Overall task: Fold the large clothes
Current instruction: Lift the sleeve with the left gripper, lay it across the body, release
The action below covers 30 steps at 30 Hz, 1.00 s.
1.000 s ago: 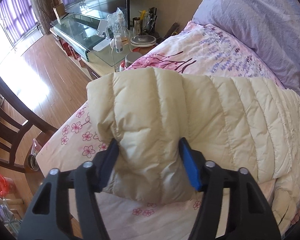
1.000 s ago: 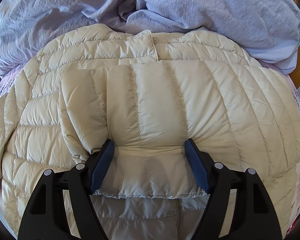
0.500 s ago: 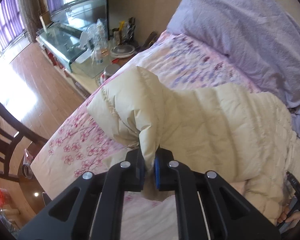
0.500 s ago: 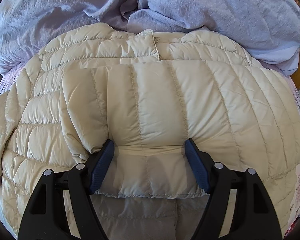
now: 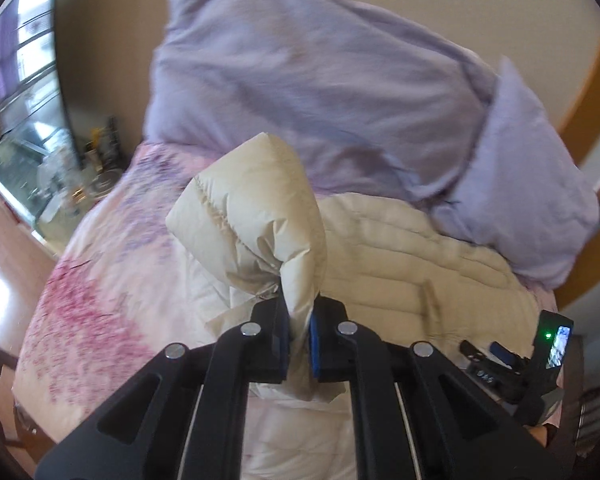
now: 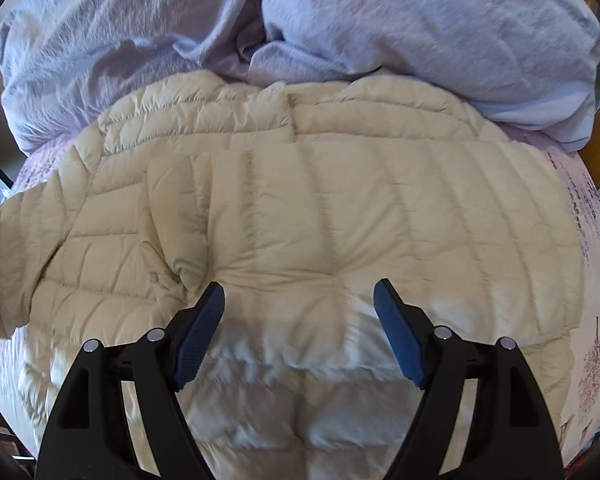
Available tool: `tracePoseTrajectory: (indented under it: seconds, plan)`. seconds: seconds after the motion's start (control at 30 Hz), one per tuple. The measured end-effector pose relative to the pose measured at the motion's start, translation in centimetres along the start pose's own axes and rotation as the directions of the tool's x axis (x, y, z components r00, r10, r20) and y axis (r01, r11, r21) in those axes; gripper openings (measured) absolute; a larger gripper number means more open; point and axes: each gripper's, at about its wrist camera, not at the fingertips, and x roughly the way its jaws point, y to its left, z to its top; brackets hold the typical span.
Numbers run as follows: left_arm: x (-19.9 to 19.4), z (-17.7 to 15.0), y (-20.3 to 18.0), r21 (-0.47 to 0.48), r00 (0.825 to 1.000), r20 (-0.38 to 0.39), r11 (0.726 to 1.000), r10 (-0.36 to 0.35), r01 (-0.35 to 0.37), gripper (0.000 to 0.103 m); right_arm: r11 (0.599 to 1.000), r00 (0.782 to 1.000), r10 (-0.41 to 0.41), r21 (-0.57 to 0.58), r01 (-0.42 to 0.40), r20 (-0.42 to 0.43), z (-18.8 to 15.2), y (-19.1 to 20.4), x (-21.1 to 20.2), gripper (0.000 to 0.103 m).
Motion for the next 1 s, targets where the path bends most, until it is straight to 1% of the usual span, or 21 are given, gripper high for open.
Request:
tracePoseTrajectory:
  seconds: [0.13, 0.3, 0.5, 0.67, 0.83, 0.93, 1.0]
  plan:
    - [1.8, -0.7, -6.7, 0.082, 0.996, -0.037, 0.993, -0.076, 0.079, 0.008, 1.0, 1.0, -0.012, 0.027, 0.011, 0.009, -0.7, -2.1, -0.7, 0.08]
    - [4.1, -2.3, -13.2, 0.15, 0.986, -0.096, 0.977, -0.138, 0.152, 0.008, 0.997, 0.999, -0.032, 0.069, 0.032, 0.009, -2.2, -5.4, -1.1, 0.08]
    - [6.9, -4.0, -18.0, 0.198, 0.972, -0.166, 0.96, -0.167, 0.199, 0.008, 0.994, 0.997, -0.072, 0.085, 0.071, 0.008, -3.5, -8.4, -1.2, 0.08]
    - [8.3, -5.7, -20.8, 0.226, 0.96, -0.212, 0.947, -0.182, 0.229, 0.008, 0.99, 0.997, -0.081, 0.12, 0.08, 0.005, -4.2, -10.5, -1.3, 0.08]
    - [9.8, -7.1, -23.3, 0.256, 0.949, -0.259, 0.935, -0.18, 0.247, 0.009, 0.986, 0.996, -0.092, 0.142, 0.09, 0.011, -4.8, -11.9, -1.7, 0.08]
    - [10.1, -7.8, -23.8, 0.267, 0.944, -0.277, 0.93, -0.176, 0.252, 0.014, 0.984, 0.995, -0.101, 0.148, 0.096, 0.023, -4.9, -12.5, -2.1, 0.08]
    - [9.8, -7.8, -23.6, 0.271, 0.947, -0.27, 0.931, -0.171, 0.245, 0.026, 0.984, 0.994, -0.101, 0.152, 0.095, 0.033, -4.9, -12.7, -2.5, 0.08]
